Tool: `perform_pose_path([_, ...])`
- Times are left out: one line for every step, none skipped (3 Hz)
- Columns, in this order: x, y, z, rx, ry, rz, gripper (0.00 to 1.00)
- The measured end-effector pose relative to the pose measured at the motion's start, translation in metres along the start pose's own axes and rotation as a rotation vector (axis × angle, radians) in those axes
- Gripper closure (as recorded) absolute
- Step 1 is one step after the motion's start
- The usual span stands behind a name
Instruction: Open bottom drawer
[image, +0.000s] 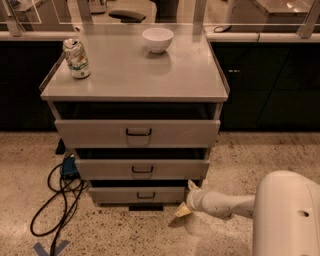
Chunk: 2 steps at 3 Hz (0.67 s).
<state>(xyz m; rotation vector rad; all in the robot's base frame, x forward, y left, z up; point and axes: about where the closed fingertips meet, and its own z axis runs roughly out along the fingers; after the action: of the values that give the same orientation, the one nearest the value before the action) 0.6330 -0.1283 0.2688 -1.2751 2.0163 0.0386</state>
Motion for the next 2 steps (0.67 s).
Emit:
perform_pose_path([-0.003, 0.003, 0.006, 0.009, -0.010, 0.010, 0.00])
perform_pose_path([0.011, -0.004, 0.030, 0.003, -0.019, 0.051, 0.00])
